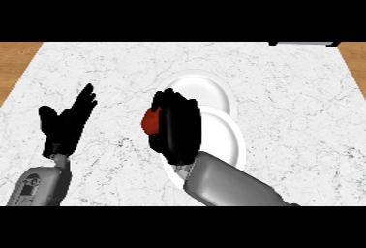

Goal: Pick the bell pepper from the plate and place it in the plate

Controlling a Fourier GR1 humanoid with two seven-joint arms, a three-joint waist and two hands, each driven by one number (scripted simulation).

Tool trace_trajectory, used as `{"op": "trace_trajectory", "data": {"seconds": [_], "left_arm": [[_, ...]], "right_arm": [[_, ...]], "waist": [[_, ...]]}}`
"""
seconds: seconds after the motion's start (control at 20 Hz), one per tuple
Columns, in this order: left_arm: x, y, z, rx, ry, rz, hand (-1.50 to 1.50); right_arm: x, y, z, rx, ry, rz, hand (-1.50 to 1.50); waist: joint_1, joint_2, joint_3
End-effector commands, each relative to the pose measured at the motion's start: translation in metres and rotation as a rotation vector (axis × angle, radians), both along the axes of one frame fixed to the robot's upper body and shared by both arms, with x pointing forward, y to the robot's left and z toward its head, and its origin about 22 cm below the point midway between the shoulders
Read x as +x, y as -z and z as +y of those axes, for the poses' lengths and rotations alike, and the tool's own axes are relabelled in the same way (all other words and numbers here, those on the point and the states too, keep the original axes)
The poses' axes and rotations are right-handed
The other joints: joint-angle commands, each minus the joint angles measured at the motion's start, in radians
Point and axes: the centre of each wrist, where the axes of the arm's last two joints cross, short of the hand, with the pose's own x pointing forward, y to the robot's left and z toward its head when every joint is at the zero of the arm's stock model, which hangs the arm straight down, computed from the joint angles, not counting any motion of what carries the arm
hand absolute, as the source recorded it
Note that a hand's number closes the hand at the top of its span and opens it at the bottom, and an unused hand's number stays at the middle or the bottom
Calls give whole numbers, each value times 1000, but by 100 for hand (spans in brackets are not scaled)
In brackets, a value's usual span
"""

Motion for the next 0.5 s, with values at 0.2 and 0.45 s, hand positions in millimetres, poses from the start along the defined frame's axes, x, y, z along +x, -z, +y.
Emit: {"op": "trace_trajectory", "data": {"seconds": [0.2,0.45], "left_arm": [[3,-7,18,10,-32,-2,0],[-11,4,11,8,-33,-1,0]], "right_arm": [[55,13,-21,35,120,95,150],[66,41,-41,0,69,274,150]], "waist": [[-25,0,1],[-24,0,1]]}}
